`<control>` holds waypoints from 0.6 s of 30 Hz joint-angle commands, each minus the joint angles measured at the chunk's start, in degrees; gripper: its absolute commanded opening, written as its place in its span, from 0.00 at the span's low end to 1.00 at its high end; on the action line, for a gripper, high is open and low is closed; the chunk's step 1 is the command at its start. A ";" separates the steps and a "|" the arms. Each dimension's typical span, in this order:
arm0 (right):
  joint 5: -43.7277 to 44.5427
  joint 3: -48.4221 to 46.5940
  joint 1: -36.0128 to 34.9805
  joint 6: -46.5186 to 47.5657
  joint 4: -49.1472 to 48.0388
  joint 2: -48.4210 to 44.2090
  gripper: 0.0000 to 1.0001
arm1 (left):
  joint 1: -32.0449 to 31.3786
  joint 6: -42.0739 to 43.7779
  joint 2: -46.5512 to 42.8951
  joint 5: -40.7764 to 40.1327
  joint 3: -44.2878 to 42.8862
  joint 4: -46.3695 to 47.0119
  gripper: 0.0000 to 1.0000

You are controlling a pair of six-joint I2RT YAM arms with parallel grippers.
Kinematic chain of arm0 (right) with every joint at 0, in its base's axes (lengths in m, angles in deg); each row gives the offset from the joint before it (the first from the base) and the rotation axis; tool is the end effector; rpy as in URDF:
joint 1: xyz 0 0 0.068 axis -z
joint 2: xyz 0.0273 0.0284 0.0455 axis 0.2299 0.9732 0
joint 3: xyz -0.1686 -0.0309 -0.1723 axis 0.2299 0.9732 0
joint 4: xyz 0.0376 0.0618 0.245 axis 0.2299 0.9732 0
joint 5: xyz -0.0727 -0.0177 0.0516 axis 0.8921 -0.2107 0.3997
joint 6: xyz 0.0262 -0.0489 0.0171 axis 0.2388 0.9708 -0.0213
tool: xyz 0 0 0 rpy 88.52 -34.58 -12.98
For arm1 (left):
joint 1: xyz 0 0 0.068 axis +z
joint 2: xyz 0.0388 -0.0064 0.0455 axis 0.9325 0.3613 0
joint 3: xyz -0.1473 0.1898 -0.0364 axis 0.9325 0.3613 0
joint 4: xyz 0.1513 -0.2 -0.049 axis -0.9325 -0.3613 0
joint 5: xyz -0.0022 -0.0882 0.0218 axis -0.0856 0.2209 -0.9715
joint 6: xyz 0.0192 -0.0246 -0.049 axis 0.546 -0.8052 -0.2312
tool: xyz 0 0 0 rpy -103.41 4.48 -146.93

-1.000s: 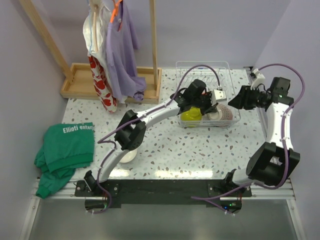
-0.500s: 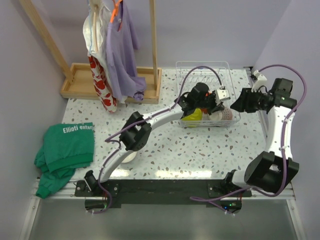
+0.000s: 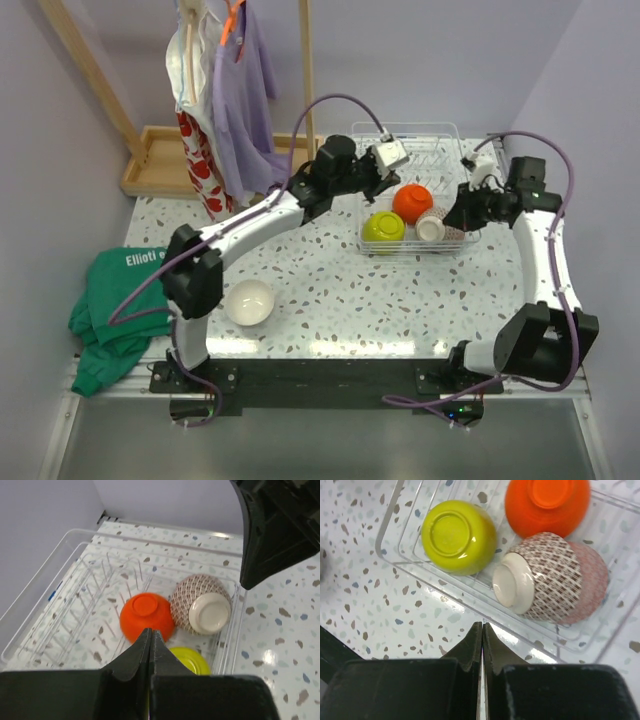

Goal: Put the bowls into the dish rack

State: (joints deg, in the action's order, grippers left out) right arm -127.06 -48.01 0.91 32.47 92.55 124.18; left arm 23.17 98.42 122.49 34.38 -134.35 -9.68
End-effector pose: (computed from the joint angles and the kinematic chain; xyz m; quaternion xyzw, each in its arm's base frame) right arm 0.2679 -0.0412 0.2896 -0.1551 0.8931 0.2121 0.3652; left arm 0.3170 -0.3464 0.3063 0.4606 0.6170 -0.3295 0.5465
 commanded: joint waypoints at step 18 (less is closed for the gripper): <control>18.70 -7.02 -10.77 1.75 -4.12 15.57 0.00 | -0.58 4.26 -7.61 -2.80 22.51 -3.18 0.00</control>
State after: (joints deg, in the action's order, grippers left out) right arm -112.44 -51.95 -9.69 33.80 90.45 139.16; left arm 22.54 101.54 113.94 32.07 -111.51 -14.78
